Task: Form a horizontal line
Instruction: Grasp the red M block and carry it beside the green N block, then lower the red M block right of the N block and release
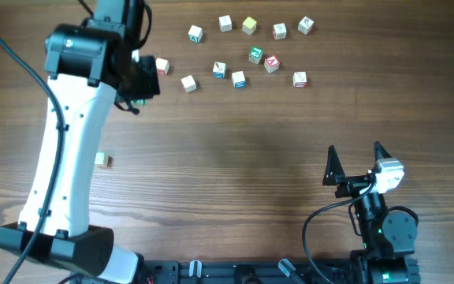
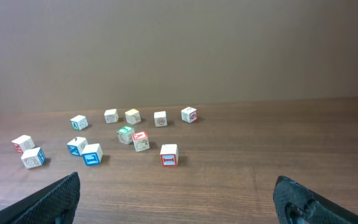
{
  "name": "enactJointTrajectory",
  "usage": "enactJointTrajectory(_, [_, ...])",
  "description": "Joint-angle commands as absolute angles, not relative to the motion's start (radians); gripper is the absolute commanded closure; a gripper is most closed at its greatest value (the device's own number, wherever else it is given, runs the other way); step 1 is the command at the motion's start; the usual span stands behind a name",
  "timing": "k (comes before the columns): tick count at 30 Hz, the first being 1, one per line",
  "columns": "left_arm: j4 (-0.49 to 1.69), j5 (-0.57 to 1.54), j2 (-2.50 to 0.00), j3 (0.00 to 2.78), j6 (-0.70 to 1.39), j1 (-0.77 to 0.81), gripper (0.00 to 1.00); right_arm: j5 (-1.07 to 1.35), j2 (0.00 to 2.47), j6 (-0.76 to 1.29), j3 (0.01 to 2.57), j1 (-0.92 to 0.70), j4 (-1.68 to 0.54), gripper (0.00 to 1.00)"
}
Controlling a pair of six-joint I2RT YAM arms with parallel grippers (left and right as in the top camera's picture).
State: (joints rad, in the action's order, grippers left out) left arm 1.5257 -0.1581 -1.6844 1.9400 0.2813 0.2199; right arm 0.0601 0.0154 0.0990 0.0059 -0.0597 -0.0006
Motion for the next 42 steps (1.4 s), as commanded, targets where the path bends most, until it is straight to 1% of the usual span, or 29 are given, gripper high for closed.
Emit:
enactJointTrajectory(1, [1.478,-0.238,-1.619,1.733,0.368,0.219,0.96,0.072,0.009,0.081,0.005,-0.055,0.002,0.00])
enactJointTrajectory(3, [1.392,-0.258,-1.578,1.588,0.376,0.218,0.96,0.072,0.009,0.081,0.005,-0.055,0.002,0.00])
enactJointTrajectory(5, [1.250,-0.271,-1.532,1.424,0.376,0.212,0.96,0.072,0.009,0.082,0.005,-0.055,0.002,0.00])
enactJointTrajectory(9, [1.022,-0.282,-1.506,1.185,0.400,0.185,0.96,0.072,0.009,0.081,0.005,-0.055,0.002,0.01])
enactJointTrajectory(13, [0.875,-0.283,-1.519,1.001,0.424,0.150,0.96,0.072,0.009,0.081,0.005,-0.055,0.002,0.00])
enactJointTrajectory(19, [0.643,-0.282,-1.520,0.803,0.423,0.084,0.96,0.072,0.009,0.081,0.005,-0.055,0.002,0.00])
enactJointTrajectory(24, [0.565,-0.292,-1.520,0.756,0.396,0.067,0.96,0.072,0.009,0.081,0.005,-0.055,0.002,0.00])
enactJointTrajectory(32, [0.560,-0.432,-1.520,0.753,0.397,0.067,0.96,0.072,0.009,0.081,0.005,-0.055,0.002,0.00])
enactJointTrajectory(34, [0.560,-0.432,-1.520,0.753,0.397,0.067,0.93,0.072,0.009,0.081,0.005,-0.055,0.002,0.00])
enactJointTrajectory(36, [0.560,-0.432,-1.520,0.753,0.397,0.067,0.89,0.072,0.009,0.081,0.005,-0.055,0.002,0.00])
enactJointTrajectory(42, [0.553,-0.440,-1.520,0.753,0.397,0.067,0.87,0.072,0.009,0.081,0.005,-0.055,0.002,0.00])
